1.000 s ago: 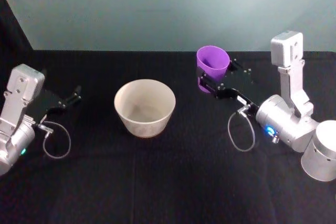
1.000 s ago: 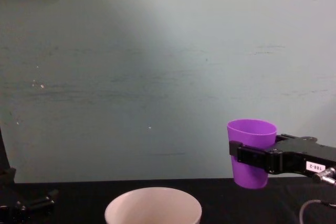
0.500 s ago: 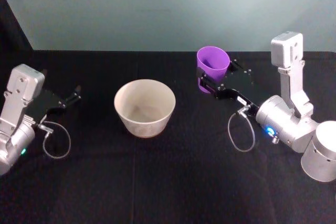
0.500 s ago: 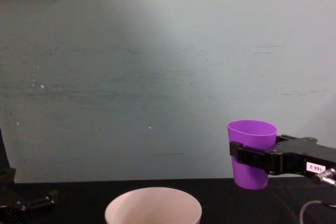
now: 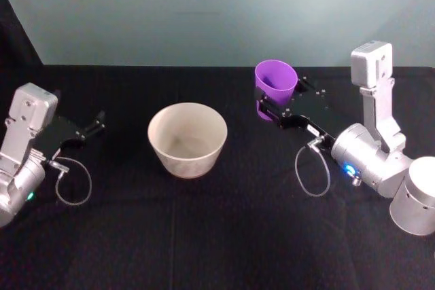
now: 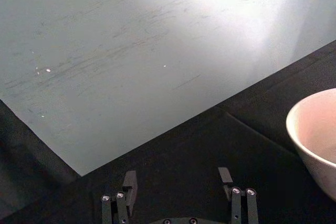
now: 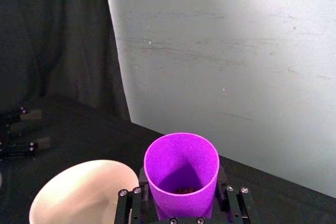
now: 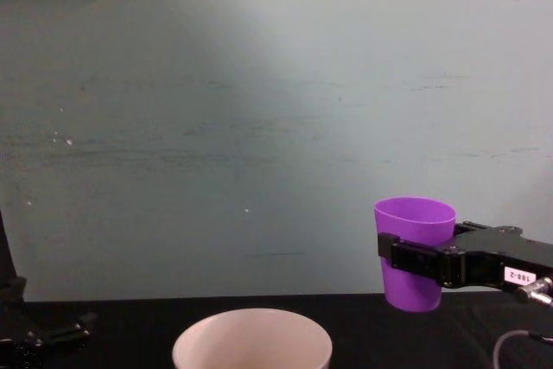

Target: Pick up the cup and pour the mung beans from the cup into the bowl.

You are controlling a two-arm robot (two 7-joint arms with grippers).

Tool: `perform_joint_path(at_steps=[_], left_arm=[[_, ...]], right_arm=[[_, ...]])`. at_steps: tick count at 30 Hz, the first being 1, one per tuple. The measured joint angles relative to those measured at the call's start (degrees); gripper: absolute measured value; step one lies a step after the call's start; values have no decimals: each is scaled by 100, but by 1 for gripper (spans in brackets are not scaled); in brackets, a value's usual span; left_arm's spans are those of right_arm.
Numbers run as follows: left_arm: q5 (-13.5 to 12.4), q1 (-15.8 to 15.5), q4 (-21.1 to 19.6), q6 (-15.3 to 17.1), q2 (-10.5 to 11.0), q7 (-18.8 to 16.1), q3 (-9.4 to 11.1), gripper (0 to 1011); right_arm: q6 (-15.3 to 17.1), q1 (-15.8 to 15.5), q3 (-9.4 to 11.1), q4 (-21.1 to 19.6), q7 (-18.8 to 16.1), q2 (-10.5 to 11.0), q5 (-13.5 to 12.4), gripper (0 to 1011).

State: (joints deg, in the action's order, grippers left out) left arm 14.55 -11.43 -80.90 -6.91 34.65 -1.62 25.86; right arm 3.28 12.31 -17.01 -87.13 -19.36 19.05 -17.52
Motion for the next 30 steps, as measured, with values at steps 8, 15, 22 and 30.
perform_joint_path(at_steps=[8, 15, 22, 30], left_arm=[[0, 0, 0, 0, 0, 0, 0, 1000], [0, 0, 0, 0, 0, 0, 0, 1000], [0, 0, 0, 0, 0, 0, 0, 1000], [0, 0, 0, 0, 0, 0, 0, 1000]], right_arm=[[0, 0, 0, 0, 0, 0, 0, 722], [0, 0, 0, 0, 0, 0, 0, 722], [0, 0, 0, 0, 0, 0, 0, 722], [0, 0, 0, 0, 0, 0, 0, 723]])
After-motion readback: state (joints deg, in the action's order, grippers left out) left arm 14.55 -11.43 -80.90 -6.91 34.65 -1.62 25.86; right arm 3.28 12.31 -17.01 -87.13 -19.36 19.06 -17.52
